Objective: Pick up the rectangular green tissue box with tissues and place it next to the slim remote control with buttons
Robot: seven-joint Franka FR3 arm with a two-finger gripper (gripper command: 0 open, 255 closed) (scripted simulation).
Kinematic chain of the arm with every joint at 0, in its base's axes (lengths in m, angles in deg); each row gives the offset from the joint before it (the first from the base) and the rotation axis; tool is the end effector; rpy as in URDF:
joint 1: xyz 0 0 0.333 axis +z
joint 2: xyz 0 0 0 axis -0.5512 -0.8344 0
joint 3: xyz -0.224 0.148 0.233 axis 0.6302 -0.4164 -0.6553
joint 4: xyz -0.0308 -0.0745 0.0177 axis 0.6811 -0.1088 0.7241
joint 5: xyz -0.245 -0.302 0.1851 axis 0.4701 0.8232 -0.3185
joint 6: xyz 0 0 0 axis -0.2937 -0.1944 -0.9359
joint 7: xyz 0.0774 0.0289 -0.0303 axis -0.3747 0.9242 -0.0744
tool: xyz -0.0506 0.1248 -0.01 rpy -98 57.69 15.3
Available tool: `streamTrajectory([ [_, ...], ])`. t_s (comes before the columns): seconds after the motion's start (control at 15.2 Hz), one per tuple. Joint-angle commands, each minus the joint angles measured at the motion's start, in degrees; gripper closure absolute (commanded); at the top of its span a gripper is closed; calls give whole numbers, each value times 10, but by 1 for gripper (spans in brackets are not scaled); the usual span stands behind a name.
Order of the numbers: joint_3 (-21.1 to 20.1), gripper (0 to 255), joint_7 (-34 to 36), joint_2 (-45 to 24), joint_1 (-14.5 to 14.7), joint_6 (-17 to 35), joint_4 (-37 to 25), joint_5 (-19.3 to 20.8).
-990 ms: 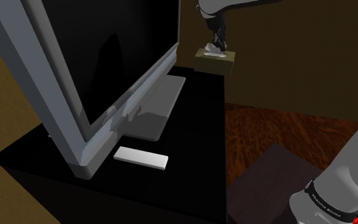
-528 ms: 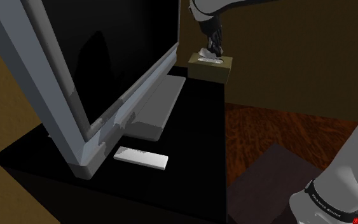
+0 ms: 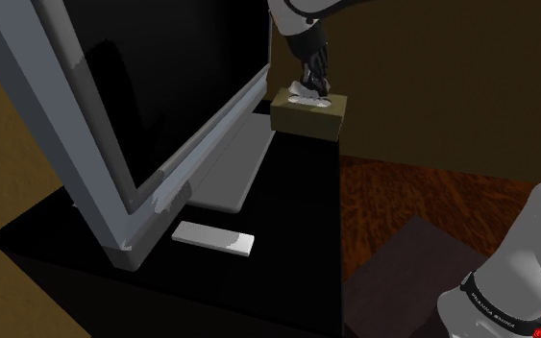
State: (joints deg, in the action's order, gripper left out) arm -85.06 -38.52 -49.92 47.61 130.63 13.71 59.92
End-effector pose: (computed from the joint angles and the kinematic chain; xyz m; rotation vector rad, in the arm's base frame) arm 0.5383 0.1783 0.5943 2.5183 0.5541 -0.2350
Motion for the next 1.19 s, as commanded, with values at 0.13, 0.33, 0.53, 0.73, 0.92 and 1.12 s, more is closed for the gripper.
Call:
streamTrajectory([
  [0.13,-28,255,50,1,28,-30,-2,-16],
  [0.33,-49,255,87,-6,50,-54,-15,-28],
  [0.53,-58,255,110,-9,59,-50,-5,-35],
  [0.73,-57,255,118,-6,58,-29,21,-38],
  [0.92,-56,255,126,-4,57,-7,45,-40],
  [1.12,-55,255,134,-4,56,14,68,-41],
])
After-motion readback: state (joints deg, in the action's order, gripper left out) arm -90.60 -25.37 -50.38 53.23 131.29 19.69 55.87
